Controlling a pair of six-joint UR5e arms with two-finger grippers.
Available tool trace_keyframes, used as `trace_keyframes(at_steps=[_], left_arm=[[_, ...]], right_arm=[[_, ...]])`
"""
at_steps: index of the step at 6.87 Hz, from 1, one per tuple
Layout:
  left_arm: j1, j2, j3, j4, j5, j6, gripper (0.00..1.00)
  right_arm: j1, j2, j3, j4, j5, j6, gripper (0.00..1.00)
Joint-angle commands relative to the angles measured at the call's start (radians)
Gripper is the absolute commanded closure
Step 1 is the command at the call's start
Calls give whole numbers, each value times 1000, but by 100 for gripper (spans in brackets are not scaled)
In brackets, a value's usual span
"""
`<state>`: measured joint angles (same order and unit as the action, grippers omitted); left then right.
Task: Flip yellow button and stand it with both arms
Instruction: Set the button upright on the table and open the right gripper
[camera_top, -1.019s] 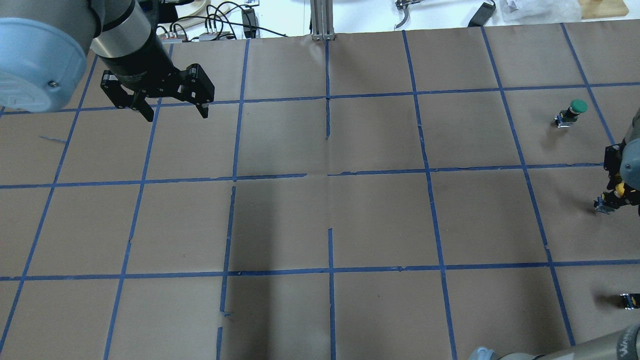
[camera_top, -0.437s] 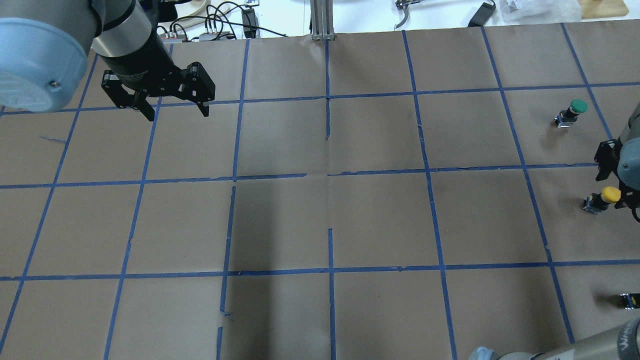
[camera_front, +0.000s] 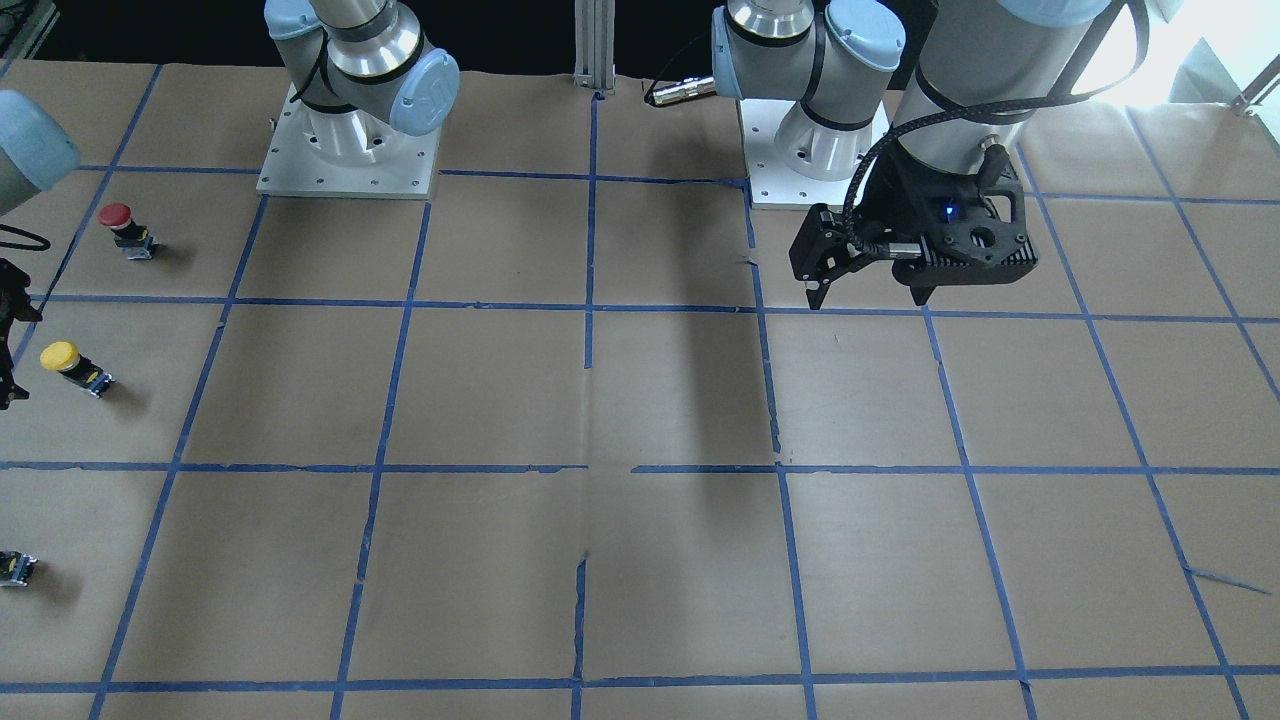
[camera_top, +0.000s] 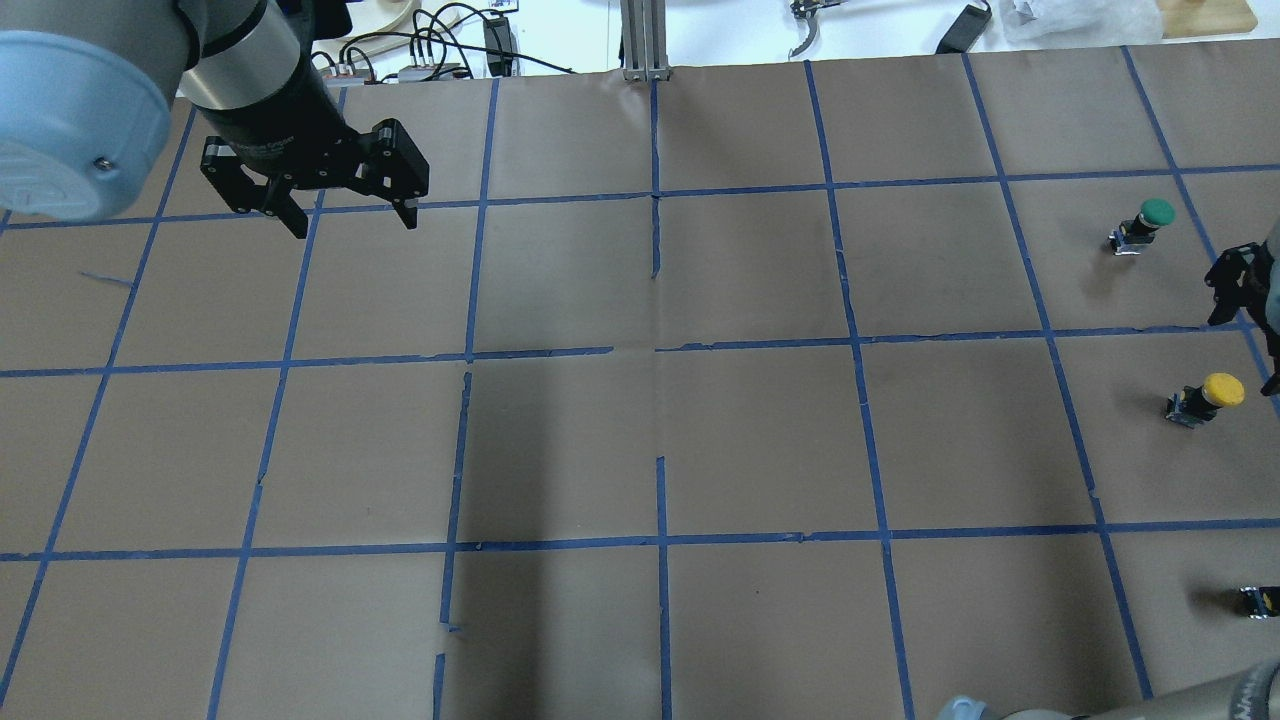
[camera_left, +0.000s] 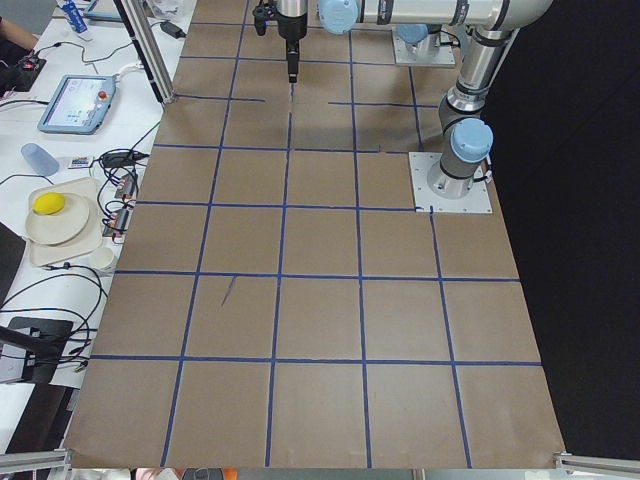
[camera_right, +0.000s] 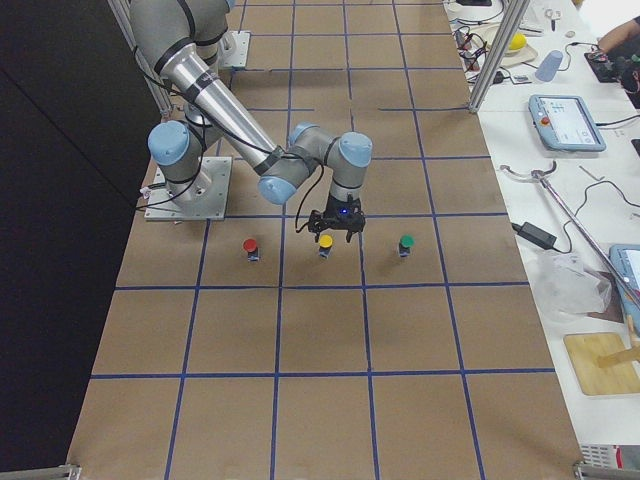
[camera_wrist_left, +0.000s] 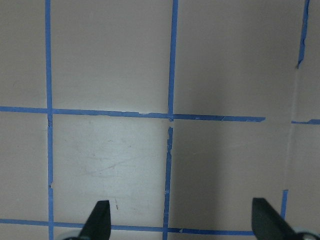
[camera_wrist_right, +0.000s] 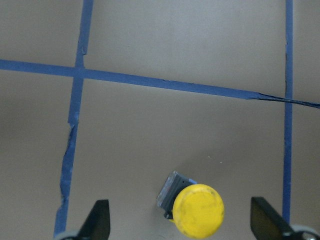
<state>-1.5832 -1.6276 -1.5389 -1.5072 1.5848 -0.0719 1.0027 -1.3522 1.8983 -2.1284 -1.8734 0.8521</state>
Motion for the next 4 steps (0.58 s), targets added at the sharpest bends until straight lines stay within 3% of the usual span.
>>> trace_keyframes(at_steps=[1,2,4], left_arm=[[0,0,2,1,1,0,0],[2,0,3,-1,1,0,0],[5,2,5,1,1,0,0]], right_arm=[[116,-50,-169,239,-10,-8,0],[178,-56,-215,296,0,-14,0],[304,-143,-216,341,5,-44,0]])
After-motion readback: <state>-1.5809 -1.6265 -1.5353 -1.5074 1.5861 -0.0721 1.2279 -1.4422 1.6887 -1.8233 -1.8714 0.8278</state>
